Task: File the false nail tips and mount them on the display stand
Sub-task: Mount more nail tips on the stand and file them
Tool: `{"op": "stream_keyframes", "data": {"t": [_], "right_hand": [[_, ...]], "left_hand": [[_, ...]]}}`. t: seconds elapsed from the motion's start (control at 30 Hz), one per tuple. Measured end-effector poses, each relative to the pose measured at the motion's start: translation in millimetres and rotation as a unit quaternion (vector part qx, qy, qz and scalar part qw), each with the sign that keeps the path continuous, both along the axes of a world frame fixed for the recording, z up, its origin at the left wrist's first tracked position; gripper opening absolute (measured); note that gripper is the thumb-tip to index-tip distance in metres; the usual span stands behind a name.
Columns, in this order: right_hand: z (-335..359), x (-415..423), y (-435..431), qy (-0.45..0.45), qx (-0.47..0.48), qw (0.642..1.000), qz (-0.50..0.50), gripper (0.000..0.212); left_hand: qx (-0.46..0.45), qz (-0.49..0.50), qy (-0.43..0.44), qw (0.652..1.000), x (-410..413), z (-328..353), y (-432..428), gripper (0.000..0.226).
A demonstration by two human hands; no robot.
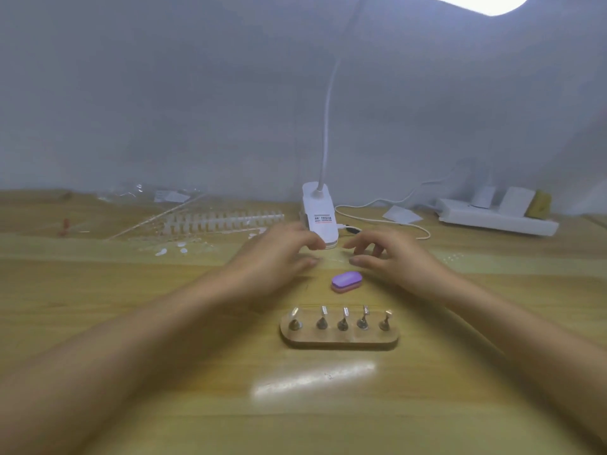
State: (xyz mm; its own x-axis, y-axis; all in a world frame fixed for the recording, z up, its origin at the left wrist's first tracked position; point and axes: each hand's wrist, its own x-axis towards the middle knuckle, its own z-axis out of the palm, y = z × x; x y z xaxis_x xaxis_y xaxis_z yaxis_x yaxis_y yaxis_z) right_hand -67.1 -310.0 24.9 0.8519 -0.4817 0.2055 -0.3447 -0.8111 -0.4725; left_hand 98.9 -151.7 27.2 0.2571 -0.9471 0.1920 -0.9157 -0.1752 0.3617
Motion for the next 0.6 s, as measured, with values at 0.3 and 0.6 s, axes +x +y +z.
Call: {"op": "stream_keyframes", "data": {"t": [0.3,0.6], "right_hand": [[-17,20,-3,-0.079,0.044,0.996,0.006,0.019],[-19,15,9,-0.108,-0.049,0.992,0.043,0.016]], "left_hand": [[-0.104,-0.006,-0.002,0.995,-6,-14,-16,0.009],[-0.139,-0.021,0.036,0.989,0,-23,-19,0.007]]}}
